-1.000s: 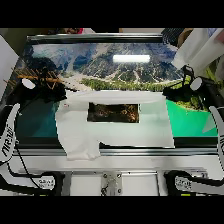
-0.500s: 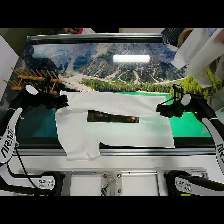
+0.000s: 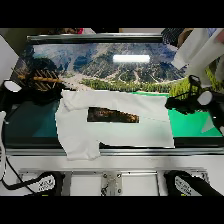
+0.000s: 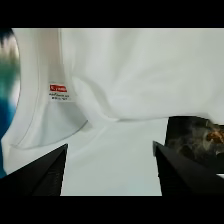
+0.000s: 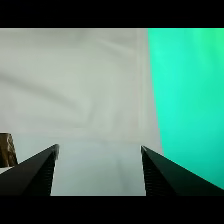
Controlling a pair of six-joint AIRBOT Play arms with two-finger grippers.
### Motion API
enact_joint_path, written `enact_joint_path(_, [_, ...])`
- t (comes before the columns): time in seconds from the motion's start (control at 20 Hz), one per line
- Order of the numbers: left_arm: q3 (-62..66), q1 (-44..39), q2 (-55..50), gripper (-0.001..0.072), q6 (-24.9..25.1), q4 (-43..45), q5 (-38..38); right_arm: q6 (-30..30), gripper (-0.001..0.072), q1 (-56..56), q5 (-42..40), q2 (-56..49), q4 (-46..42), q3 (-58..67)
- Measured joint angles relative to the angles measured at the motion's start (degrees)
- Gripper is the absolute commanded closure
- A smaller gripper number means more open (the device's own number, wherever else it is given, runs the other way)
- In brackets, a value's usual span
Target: Fold the clothes and pants, and hang the long-sleeved shirts on hangers.
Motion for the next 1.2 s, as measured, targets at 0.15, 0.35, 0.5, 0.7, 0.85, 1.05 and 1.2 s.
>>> enact_joint_path(0.15, [-1.73,1.31,6.27,0.0142,-0.63,0.15,-3.34,0.9,0.0148,-5.75,6.95,7.17,-1.31,-3.87])
enact_joint_path(0.35, [-10.01,0.02,13.35,0.0142,-1.11,0.2,-2.95,5.57,0.0148,-14.43,14.67,14.16,-1.84,-15.61])
enact_joint_path(0.5, [-17.27,-2.56,16.85,0.0142,-1.27,0.17,-1.25,11.17,0.0148,-19.28,15.72,17.29,-0.42,-25.14])
enact_joint_path(0.7, [-24.41,-6.1,19.52,0.0142,-1.29,0.17,0.48,16.55,0.0149,-21.62,12.57,19.41,4.39,-34.42])
enact_joint_path(0.85, [-27.28,-7.98,20.39,0.0142,-1.29,0.13,1.2,18.1,0.015,-22.1,8.83,19.93,7.89,-38.45])
enact_joint_path(1.05, [-28.57,-9.11,20.72,0.0142,-1.44,0.0,1.62,19.1,0.015,-20.22,7.3,20.33,9.51,-40.15])
enact_joint_path(1.2, [-28.85,-9.35,20.81,0.0141,-1.42,0.02,1.73,19.1,0.0151,-16.48,6.88,20.33,9.99,-40.13])
